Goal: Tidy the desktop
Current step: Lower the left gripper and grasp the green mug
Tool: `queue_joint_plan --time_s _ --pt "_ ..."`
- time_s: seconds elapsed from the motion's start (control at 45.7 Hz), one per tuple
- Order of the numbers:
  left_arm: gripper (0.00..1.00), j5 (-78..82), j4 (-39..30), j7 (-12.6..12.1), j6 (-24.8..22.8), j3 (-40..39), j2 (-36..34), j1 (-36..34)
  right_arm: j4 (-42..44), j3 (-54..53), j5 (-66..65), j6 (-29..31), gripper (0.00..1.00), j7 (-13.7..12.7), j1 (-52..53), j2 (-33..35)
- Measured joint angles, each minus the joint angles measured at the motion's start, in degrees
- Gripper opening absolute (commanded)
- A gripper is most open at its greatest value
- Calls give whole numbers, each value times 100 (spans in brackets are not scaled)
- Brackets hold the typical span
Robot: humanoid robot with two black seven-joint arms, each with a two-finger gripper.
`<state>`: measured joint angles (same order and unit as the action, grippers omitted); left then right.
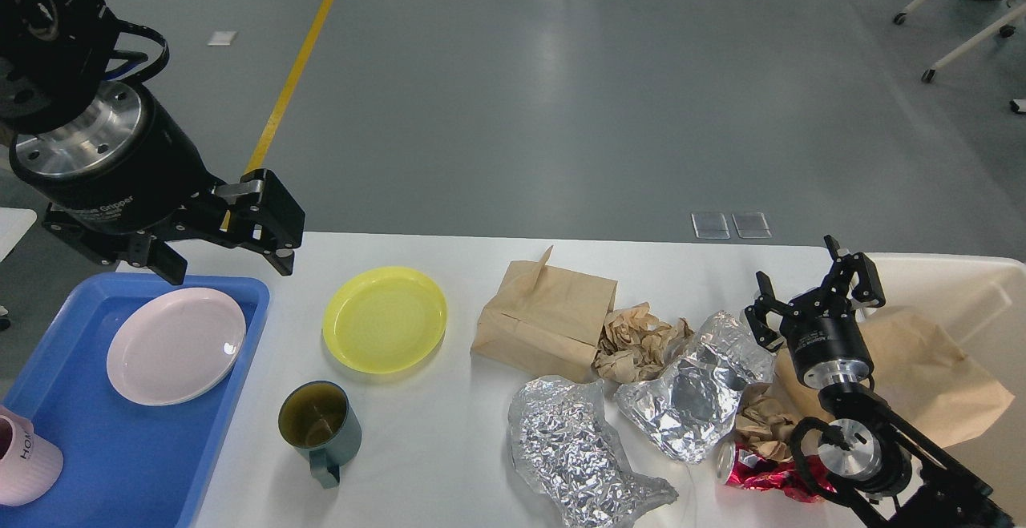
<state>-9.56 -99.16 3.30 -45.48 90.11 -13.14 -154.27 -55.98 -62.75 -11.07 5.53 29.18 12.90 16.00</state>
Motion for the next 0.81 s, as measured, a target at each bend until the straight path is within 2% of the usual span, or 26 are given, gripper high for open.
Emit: queue_joint_plan --time_s 0.197,0.285,0.35,0.46,0.635,0.722,0.81 --pt "96 12 202 3 97 -46 -158 635 0 0 0 -1 100 0 1 0" --pt "96 31 506 10 123 -246 -442 1242 0 0 0 -2 100 0 1 0" --pt "96 76 889 -46 238 -562 -767 2043 0 0 0 -1 100 0 1 0" --pt "96 301 1405 -154 779 -1111 -1074 3384 0 0 -1 -1 100 0 1 0" --pt "96 617 1628 -255 1930 -1576 -1069 4665 0 0 0 -1 100 0 1 0" --pt "95 635 1957 -281 2256 -1899 -900 5398 0 0 0 -1 100 0 1 0" --pt "94 638 2117 -312 2331 -1994 -801 5656 0 0 0 -1 100 0 1 0"
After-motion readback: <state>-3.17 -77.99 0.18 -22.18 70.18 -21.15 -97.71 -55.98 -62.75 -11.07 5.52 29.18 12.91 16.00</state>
